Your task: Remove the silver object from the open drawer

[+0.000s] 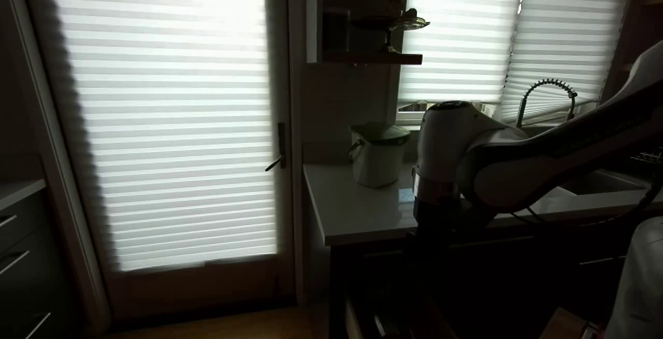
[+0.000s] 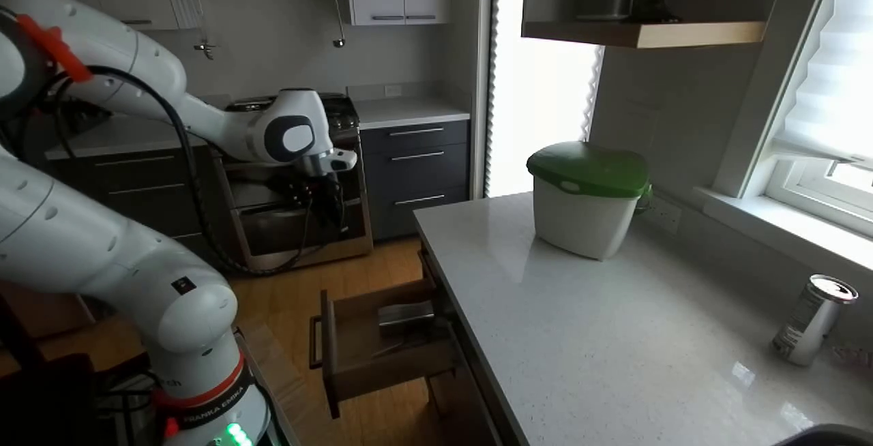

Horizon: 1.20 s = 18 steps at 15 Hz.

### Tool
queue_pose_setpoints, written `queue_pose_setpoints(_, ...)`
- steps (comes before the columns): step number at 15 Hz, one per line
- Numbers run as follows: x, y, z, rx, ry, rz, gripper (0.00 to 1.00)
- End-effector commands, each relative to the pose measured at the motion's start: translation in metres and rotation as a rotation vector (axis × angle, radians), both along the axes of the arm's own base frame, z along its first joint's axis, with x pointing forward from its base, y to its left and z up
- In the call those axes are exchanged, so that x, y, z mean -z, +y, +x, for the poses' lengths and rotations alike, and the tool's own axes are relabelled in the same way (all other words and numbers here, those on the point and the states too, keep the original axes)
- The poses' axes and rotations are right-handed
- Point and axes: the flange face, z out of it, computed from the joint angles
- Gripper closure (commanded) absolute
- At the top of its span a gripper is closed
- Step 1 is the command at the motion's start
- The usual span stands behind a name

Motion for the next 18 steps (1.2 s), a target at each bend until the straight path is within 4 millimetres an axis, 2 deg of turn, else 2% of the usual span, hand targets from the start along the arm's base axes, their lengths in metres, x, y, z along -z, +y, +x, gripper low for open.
queue_pose_setpoints(1, 0.044, 0.009, 0.020, 0.181, 0.037, 0.085, 0.00)
queue_pose_setpoints(5, 0.089, 0.008, 0.041, 0.366, -0.027, 0.162, 0.00)
queue_pose_setpoints(10, 0.145, 0.004, 0.046, 0.468, -0.039, 0.145, 0.00)
queue_pose_setpoints(11, 0.125, 0.005, 0.047, 0.431, -0.043, 0.156, 0.00)
queue_pose_setpoints(14, 0.144, 0.003, 0.047, 0.457, -0.027, 0.144, 0.00)
queue_pose_setpoints(18, 0.144, 0.004, 0.049, 0.460, -0.028, 0.146, 0.00)
